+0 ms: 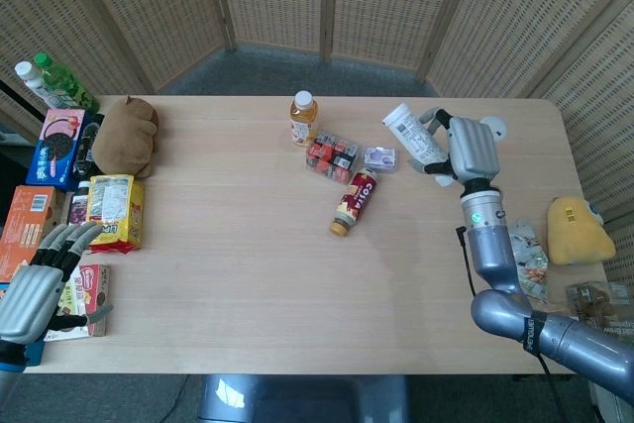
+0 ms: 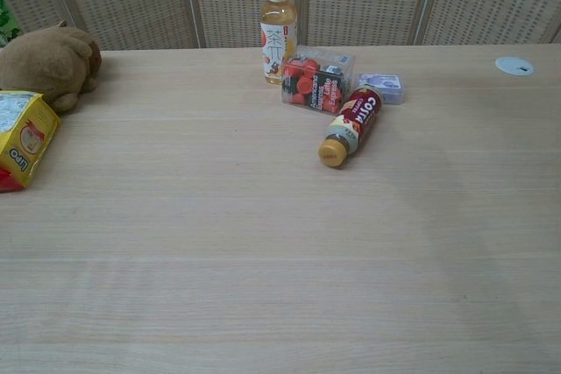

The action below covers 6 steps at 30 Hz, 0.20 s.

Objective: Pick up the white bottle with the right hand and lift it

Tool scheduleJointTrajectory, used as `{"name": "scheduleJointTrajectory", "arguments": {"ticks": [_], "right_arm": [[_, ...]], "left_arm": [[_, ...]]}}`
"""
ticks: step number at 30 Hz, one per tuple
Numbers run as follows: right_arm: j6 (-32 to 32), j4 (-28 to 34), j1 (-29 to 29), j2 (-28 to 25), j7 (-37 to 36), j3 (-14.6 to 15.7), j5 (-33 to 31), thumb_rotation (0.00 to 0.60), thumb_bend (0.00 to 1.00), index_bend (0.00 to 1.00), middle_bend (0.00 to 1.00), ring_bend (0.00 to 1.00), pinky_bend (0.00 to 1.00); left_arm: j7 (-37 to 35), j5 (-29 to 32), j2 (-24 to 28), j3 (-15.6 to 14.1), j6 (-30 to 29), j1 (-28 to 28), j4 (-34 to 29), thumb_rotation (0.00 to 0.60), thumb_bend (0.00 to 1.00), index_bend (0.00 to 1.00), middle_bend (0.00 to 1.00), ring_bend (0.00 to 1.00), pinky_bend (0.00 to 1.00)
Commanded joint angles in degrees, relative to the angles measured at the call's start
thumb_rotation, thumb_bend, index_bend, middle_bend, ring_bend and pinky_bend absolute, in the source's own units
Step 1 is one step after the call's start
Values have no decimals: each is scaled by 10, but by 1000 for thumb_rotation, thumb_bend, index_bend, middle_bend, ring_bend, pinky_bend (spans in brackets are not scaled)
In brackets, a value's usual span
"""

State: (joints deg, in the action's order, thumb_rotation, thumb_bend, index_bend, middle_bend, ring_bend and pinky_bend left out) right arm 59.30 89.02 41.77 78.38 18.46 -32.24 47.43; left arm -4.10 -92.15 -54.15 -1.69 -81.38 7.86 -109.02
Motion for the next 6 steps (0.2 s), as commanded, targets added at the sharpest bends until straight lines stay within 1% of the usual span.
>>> {"name": "scheduleJointTrajectory", "arguments": {"ticks": [1,6], "right_arm": [[5,12,7,-11,5,-2,-8,600,264,572,927,1000,1000],[13,27,15,-26,11,2,-22,600,264,574,927,1000,1000]], "left_arm": [[-2,-1,-1,0,-2,-1,2,571,68,0,0,0,0],[-4,-2,-3,0,2,1,5,574,68,0,0,0,0]]}}
